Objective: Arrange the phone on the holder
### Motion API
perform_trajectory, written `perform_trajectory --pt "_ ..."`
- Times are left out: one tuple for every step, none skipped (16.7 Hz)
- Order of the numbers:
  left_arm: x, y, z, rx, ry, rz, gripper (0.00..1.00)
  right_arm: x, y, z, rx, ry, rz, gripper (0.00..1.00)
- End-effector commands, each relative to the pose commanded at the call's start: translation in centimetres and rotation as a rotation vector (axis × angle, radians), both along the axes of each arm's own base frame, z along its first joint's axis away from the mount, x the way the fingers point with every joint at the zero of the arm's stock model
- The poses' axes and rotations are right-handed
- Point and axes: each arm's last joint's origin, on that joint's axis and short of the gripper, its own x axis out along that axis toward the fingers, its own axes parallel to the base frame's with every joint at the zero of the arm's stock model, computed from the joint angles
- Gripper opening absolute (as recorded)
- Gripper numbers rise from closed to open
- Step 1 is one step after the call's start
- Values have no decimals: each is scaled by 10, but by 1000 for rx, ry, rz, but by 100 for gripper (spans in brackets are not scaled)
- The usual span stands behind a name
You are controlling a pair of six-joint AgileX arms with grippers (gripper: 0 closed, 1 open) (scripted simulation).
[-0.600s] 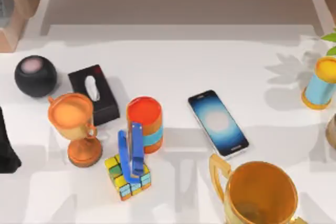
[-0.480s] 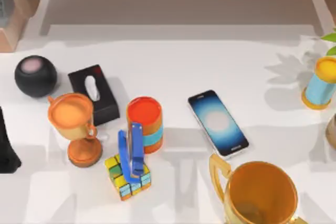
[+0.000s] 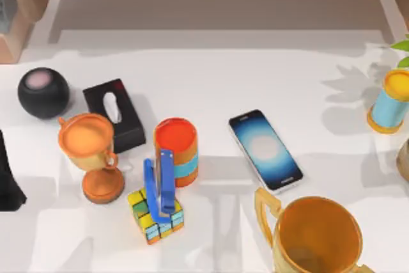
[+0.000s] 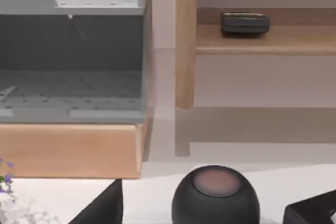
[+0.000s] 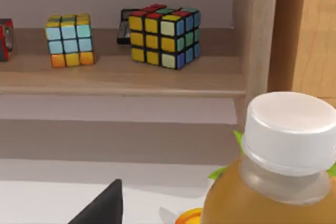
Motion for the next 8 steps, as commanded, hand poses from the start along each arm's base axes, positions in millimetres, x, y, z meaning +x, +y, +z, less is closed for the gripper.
perform_trajectory --pt "0 0 0 0 0 0 100 5 2 17 0 31 15 100" --pt "0 0 0 0 0 0 100 11 5 34 -3 69 31 100" --pt "0 0 0 0 0 0 100 20 9 51 -8 114 48 100" --pt "0 0 0 0 0 0 100 32 13 66 -15 171 64 100" --pt "0 0 0 0 0 0 100 46 19 79 -25 236 82 100" --pt "0 0 0 0 0 0 100 62 25 89 -38 309 100 100" --pt "0 0 0 0 0 0 100 81 34 96 -53 388 119 100" --pt "0 0 0 0 0 0 100 101 43 100 -71 473 138 100"
